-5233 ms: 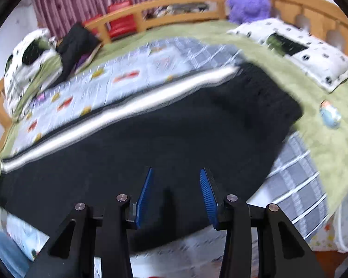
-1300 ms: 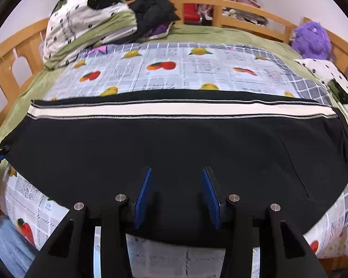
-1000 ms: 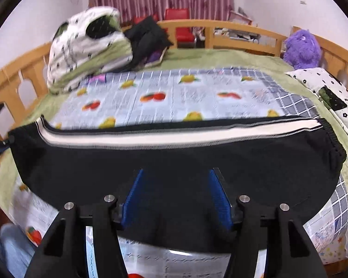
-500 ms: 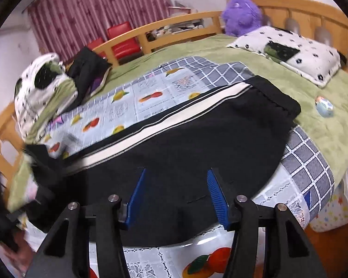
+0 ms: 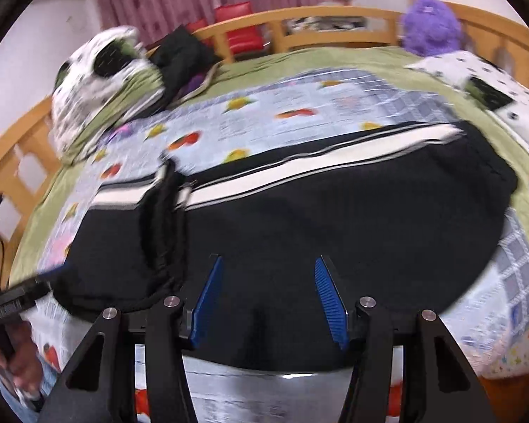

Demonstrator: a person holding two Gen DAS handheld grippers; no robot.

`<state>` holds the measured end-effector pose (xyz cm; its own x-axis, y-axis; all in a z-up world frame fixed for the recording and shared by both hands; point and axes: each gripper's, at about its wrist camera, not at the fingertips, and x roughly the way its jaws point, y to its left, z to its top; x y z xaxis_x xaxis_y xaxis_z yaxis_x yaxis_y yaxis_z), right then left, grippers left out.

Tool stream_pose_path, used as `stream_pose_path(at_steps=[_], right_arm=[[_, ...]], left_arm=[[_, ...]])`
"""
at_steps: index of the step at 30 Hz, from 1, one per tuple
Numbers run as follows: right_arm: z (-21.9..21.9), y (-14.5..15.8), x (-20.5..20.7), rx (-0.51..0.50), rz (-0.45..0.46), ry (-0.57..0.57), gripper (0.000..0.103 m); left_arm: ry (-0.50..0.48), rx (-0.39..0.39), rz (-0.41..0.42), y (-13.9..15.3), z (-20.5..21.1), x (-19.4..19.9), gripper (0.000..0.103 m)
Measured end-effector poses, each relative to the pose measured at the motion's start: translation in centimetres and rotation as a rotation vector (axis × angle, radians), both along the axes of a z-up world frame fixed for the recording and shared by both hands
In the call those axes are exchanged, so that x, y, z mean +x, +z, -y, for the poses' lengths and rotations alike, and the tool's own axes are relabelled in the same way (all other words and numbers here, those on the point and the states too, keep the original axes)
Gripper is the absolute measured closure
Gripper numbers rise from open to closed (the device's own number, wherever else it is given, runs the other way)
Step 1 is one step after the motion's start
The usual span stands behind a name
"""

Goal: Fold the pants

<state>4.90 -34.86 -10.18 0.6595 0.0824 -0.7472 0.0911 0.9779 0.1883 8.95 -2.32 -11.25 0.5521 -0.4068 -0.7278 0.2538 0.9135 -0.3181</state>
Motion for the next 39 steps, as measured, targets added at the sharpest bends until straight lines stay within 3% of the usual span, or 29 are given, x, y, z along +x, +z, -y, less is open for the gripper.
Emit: stream_pose_path(at_steps=[6, 11, 14, 17, 18, 20, 23, 24, 28, 34, 37, 39], right_arm=[[-5.8, -3.0, 3.1, 0.06, -0.061, 0.128, 0.049], [-8.6, -5.6, 5.4, 0.132, -0.112, 0.157, 0.049], [-10.0, -7.5, 6.7, 0.124, -0.162, 0.156, 0.048], [-11.3, -7.7, 7.0, 0.046, -0.126, 0.16, 0.05], [-11.5, -7.7, 7.0, 0.032, -0.125, 0.162, 0.062], [-11.1, -7.4, 6.8, 0.043, -0.114, 0.144, 0.074], [-9.8, -6.4, 5.8, 0.119, -0.069, 0.102, 0.078], [-9.7, -6.2, 5.5, 0.121, -0.064, 0.102, 0.078], [-9.4, -6.2, 5.0, 0.123, -0.062, 0.095, 0.078], [-8.8, -6.5, 4.8, 0.184, -0.067, 0.085, 0.078], [-8.6, -6.3, 4.9, 0.216, -0.066, 0.078, 0.078], [-8.4, -6.0, 4.7, 0.233, -0.056, 0.078, 0.079]], left_arm=[[0.232, 0.045, 0.01, -1.4, -7.7, 1.0, 0.043], [0.304, -0.006, -0.019, -1.8, -10.7, 1.6, 0.043], [0.299, -0.045, -0.008, -1.4, -11.1, 1.2, 0.043], [0.28, -0.009, 0.013, -1.3, -10.8, 1.0, 0.043], [0.274, 0.01, 0.019, -1.4, -10.7, 1.0, 0.043], [0.222, 0.018, -0.01, -1.9, -10.1, 1.2, 0.043], [0.08, -0.039, -0.1, -2.7, -9.0, 0.8, 0.043], [0.045, -0.022, -0.086, -2.6, -8.5, 0.2, 0.043], [-0.073, 0.173, -0.003, -2.4, -6.4, -3.0, 0.041], [-0.005, 0.22, -0.115, -5.7, -5.9, -2.9, 0.04], [0.047, 0.246, -0.06, -5.2, -5.6, -3.0, 0.04], [0.092, 0.208, -0.071, -5.5, -5.9, -2.6, 0.04]])
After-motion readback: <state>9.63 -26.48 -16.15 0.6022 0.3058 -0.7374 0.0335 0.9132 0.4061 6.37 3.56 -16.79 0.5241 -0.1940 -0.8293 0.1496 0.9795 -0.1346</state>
